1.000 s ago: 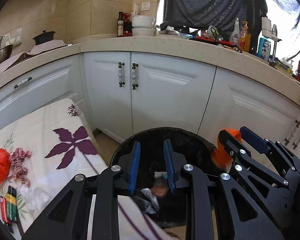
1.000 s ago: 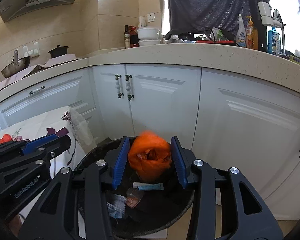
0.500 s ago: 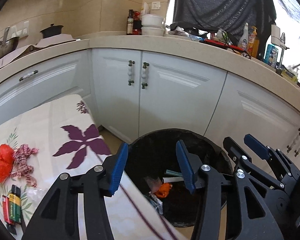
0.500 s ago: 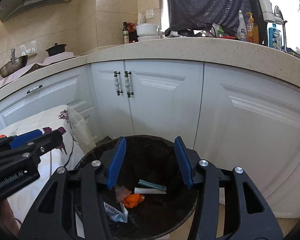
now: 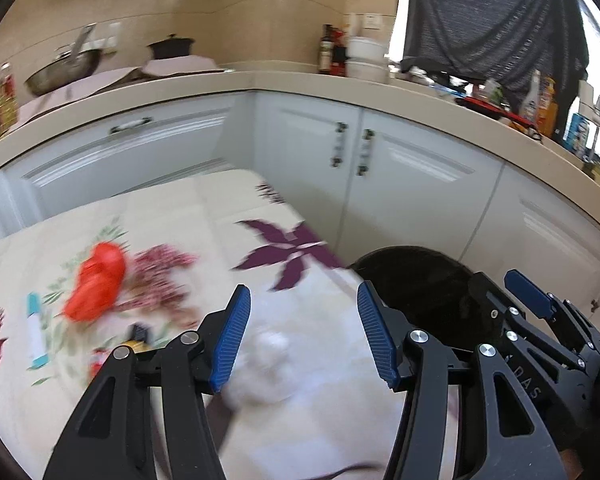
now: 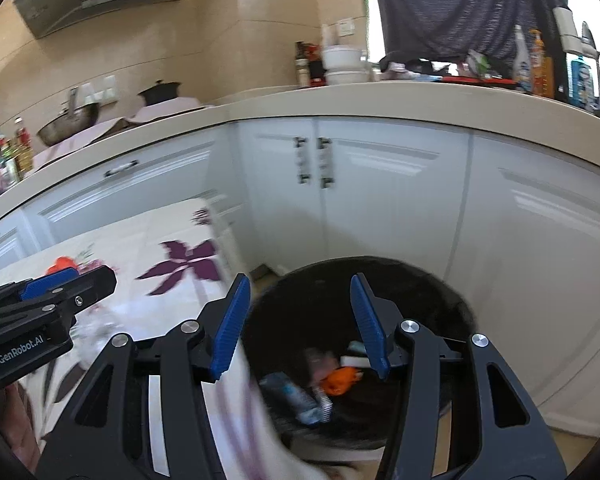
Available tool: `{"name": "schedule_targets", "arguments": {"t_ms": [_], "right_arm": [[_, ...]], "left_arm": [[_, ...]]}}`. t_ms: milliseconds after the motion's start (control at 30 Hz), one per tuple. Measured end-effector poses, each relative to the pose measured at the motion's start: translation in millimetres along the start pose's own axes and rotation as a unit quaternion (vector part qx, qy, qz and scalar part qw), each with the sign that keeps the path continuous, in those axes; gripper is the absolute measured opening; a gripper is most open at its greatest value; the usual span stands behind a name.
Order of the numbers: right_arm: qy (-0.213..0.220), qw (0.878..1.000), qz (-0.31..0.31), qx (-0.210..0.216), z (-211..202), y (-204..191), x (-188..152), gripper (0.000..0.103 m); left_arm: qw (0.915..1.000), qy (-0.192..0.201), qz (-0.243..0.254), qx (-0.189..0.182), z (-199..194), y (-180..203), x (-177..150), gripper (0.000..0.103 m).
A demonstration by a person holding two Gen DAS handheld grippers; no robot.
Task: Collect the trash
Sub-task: 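Move both open tools back over the table toward the remaining items, then grasp the red spray can with the left tool and lift it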
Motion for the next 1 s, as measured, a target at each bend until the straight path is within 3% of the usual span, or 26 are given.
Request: {"name": "schedule_targets", "arguments": {"t_ms": [467, 700, 1000], "right_arm": [[-0.029, 0.996, -0.040, 0.077, -16, -97, -29, 0.051], [-0.048, 0.992, -0.065, 0.096, -21, -131, -46, 0.051], [-0.055, 0.991, -0.073, 0.099, -25, -141, -53, 0.051]], "left_arm": [[0.9941, -0.025, -0.064, 0.084, -46, -104, -55, 0.056], [0.9921, -0.037, -0.081, 0.088, -53, -124, -72, 0.056], [0.9917, -0.060, -0.075, 0.086, -38, -124, -76, 0.056]]}}
Point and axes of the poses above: each gripper's, at about its wrist camera, not at the fingertips, and z roughly the way its jaws point, y to its right, x to its top, the point moved 3 cm from there along z, roughly the way its jaws point, and after that the axes turned 4 degrees about z, right-handed, at the moved point
